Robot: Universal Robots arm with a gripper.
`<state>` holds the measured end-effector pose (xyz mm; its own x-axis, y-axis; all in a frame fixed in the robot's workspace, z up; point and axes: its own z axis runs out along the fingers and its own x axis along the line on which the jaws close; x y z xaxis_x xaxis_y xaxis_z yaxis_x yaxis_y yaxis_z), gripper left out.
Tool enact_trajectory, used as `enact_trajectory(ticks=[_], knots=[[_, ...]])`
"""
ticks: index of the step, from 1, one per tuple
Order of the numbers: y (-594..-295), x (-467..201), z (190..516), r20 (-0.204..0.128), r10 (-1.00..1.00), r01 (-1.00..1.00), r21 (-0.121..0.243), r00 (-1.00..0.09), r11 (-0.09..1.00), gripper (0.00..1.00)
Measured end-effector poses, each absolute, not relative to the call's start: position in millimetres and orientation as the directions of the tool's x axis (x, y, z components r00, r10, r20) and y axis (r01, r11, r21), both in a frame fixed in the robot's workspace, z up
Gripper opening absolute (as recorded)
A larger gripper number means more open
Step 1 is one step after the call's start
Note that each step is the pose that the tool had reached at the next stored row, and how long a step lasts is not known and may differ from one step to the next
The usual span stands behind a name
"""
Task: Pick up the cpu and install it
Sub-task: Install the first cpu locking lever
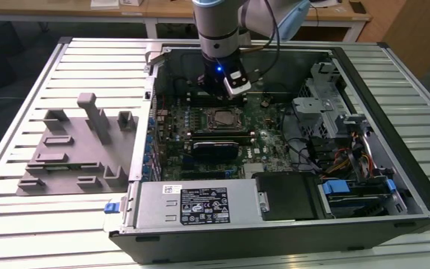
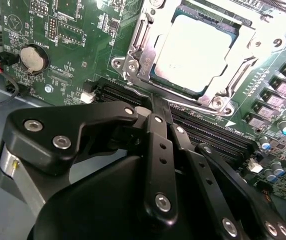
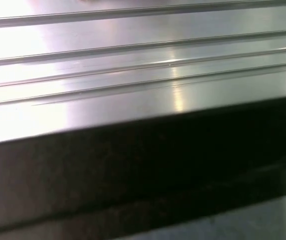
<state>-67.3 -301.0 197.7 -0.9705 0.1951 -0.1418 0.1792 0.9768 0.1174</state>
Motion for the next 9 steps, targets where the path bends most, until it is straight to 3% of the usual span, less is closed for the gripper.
enact_trajectory(ticks=[9], knots=[[-301.0,-67.4,195.0,-0.144,0.213,0.198,0.110,-0.966,0.974,0.11]])
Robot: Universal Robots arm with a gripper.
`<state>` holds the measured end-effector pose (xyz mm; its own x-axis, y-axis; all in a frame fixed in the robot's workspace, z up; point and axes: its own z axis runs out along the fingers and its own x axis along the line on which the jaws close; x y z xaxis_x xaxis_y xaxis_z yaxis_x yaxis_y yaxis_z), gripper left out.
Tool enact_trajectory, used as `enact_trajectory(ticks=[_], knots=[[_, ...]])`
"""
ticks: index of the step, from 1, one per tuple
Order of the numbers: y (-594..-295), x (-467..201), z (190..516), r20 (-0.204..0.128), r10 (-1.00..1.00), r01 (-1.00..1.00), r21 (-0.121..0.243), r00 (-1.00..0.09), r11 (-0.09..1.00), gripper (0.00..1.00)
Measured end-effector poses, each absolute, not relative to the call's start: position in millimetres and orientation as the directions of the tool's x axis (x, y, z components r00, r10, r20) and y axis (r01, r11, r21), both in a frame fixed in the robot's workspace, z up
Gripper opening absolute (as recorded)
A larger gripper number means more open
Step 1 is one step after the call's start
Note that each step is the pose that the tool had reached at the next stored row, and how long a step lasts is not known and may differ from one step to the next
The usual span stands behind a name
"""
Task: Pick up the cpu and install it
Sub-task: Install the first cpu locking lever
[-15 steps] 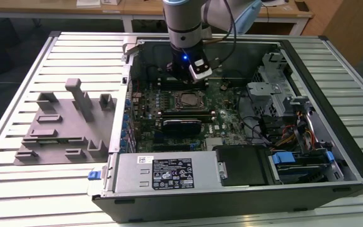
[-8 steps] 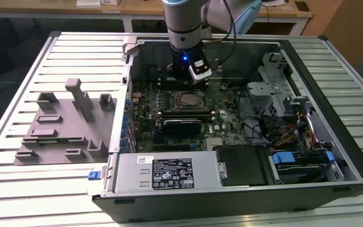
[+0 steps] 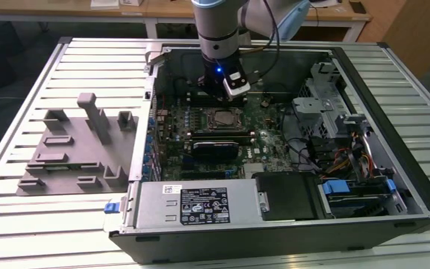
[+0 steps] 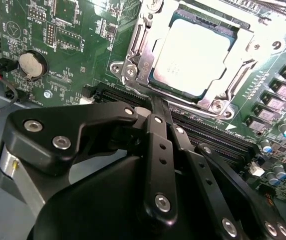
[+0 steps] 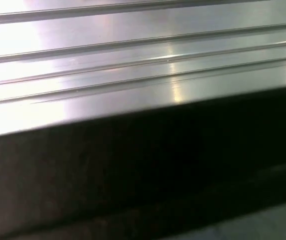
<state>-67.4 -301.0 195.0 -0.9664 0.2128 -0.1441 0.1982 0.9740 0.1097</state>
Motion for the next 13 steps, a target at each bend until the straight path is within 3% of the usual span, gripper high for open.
enact_trajectory(ticks=[13], knots=[[-301.0,-64.0,193.9,-0.144,0.226,0.211,0.110,-0.963,0.971,0.11]])
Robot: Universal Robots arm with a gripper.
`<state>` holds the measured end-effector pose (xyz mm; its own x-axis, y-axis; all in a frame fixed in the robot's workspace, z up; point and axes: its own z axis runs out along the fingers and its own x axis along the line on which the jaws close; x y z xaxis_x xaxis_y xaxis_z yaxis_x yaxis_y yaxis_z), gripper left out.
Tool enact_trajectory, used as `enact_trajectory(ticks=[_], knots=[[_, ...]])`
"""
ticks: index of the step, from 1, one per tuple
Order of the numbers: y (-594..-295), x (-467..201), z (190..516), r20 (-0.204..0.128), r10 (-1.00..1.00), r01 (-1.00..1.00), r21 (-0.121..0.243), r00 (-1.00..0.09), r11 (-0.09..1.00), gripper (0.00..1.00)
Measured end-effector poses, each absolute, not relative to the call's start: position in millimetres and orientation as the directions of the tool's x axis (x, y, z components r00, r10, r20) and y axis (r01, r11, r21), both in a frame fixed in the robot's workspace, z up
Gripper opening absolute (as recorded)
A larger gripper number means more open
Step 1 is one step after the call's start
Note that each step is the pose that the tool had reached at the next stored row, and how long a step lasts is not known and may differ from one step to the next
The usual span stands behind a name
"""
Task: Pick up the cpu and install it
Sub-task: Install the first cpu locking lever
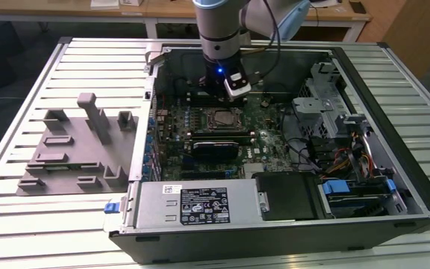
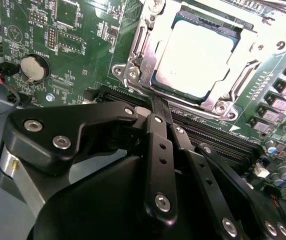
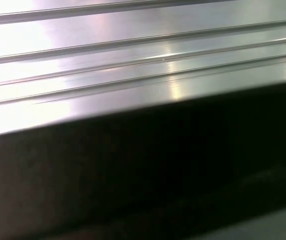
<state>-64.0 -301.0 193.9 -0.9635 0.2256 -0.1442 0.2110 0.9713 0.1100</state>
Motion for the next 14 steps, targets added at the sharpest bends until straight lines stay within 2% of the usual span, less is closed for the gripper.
enact_trajectory(ticks=[14], knots=[[-301.6,-62.7,193.9,-0.144,0.228,0.213,0.110,-0.963,0.971,0.11]])
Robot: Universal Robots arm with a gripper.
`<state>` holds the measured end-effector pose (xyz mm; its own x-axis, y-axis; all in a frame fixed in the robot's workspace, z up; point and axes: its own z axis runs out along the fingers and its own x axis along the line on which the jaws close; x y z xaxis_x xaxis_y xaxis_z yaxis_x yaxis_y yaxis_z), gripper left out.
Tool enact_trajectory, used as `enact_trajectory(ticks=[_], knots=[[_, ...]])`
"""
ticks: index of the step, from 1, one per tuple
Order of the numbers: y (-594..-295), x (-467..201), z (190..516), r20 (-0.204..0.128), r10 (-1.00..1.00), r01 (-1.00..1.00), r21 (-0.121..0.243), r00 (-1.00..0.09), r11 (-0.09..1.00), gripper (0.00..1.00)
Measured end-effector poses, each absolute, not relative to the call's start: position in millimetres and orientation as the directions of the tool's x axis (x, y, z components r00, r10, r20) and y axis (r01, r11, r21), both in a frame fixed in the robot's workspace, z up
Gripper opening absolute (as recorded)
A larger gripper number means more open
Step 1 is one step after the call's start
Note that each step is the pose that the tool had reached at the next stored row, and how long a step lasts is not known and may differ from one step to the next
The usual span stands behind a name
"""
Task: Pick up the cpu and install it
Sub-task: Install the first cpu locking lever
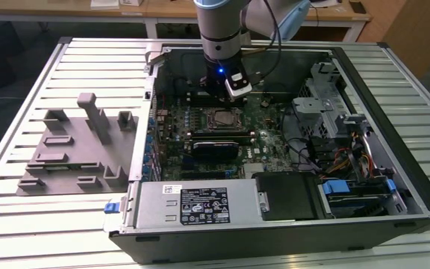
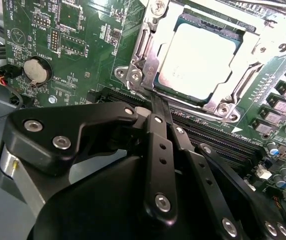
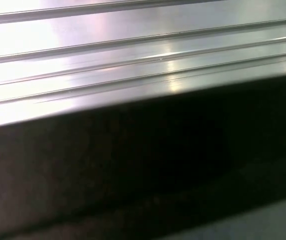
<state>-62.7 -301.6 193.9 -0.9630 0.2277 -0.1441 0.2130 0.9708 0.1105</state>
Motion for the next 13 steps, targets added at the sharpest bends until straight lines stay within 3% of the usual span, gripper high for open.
enact_trajectory(ticks=[13], knots=[[-302,-63,216,-0.144,0.228,0.213,0.111,-0.963,0.971,0.11]])
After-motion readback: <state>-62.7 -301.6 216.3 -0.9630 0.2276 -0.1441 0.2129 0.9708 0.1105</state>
